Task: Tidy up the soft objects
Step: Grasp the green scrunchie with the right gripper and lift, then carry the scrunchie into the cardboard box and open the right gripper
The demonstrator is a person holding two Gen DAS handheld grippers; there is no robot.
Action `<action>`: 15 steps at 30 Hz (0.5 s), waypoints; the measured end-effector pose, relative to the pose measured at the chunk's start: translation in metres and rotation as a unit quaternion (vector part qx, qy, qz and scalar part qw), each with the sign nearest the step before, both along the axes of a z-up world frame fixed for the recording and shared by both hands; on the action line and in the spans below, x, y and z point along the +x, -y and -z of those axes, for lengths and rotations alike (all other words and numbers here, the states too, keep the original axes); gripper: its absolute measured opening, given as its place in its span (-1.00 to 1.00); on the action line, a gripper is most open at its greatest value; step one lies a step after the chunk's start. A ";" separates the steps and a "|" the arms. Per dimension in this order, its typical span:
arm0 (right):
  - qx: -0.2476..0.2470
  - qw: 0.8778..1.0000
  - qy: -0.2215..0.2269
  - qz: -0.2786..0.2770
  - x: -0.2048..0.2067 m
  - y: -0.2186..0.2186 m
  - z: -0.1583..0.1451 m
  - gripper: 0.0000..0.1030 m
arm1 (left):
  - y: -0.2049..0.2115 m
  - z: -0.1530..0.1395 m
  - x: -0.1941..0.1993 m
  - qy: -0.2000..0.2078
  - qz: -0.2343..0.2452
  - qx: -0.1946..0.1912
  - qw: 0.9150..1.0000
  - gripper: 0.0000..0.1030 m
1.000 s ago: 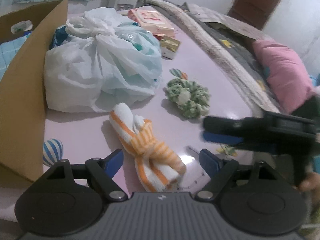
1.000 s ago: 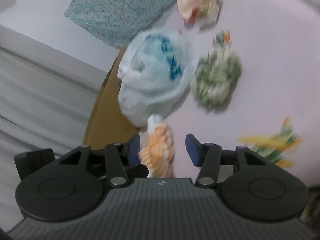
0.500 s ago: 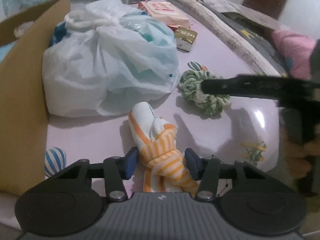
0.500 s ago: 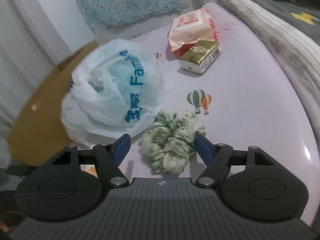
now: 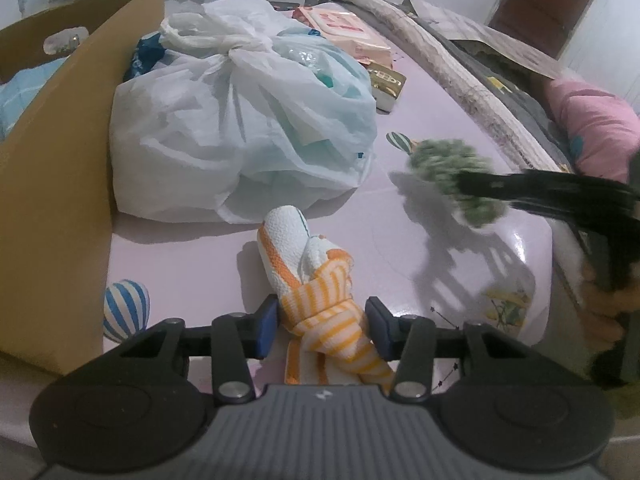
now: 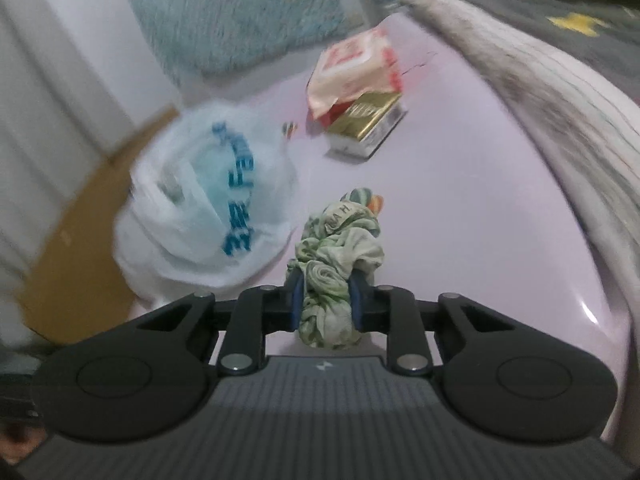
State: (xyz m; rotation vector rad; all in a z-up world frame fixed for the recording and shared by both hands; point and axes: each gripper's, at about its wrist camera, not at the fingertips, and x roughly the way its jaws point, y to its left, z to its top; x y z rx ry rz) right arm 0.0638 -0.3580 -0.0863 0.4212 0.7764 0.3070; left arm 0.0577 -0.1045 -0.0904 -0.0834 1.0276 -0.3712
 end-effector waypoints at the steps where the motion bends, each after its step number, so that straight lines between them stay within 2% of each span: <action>1: 0.020 1.000 0.005 0.010 -0.009 0.009 -0.003 -0.58 | -0.001 -0.001 -0.001 0.000 0.000 -0.003 1.000 -0.08; 6: 0.092 0.994 0.034 0.052 -0.057 0.047 -0.014 -0.58 | -0.007 -0.003 -0.005 -0.003 0.004 -0.015 1.000 -0.08; 11: 0.122 0.988 0.048 0.078 -0.083 0.068 -0.019 -0.59 | -0.008 -0.006 -0.004 -0.007 0.004 -0.025 1.000 -0.08; 15: 0.126 0.987 0.046 0.089 -0.090 0.074 -0.015 -0.58 | -0.008 -0.009 -0.004 -0.005 0.003 -0.033 0.999 -0.08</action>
